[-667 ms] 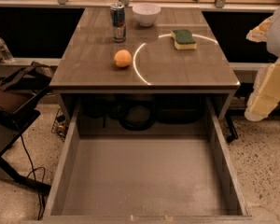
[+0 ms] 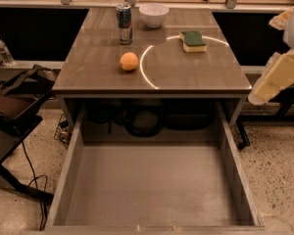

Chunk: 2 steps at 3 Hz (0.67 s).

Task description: Place sponge into top drawer

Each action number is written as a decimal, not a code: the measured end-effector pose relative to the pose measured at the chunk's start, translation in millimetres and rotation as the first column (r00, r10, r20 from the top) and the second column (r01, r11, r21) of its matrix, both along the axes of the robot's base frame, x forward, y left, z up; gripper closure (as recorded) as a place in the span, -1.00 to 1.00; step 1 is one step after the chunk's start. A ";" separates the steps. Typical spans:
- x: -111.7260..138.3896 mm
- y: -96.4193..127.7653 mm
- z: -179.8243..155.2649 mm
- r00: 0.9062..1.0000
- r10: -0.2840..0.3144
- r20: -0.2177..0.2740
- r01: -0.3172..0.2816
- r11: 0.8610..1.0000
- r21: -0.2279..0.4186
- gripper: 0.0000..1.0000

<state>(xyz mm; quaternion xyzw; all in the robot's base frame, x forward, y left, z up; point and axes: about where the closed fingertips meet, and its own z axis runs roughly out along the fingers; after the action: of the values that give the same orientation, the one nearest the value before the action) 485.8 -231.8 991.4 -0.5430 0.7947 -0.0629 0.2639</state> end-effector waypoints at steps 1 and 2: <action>56.7 -17.1 -6.9 0.986 -0.143 0.088 0.130 0.982 0.140 -1.00; 102.0 -31.5 -39.6 0.931 -0.340 0.133 0.292 0.912 0.287 -1.00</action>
Offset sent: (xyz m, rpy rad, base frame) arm 0.2165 -0.0769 0.0500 0.5253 -0.8582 -0.5633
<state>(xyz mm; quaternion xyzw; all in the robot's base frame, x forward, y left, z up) 587.7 -263.4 951.8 -0.3593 0.8462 -0.0478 0.3905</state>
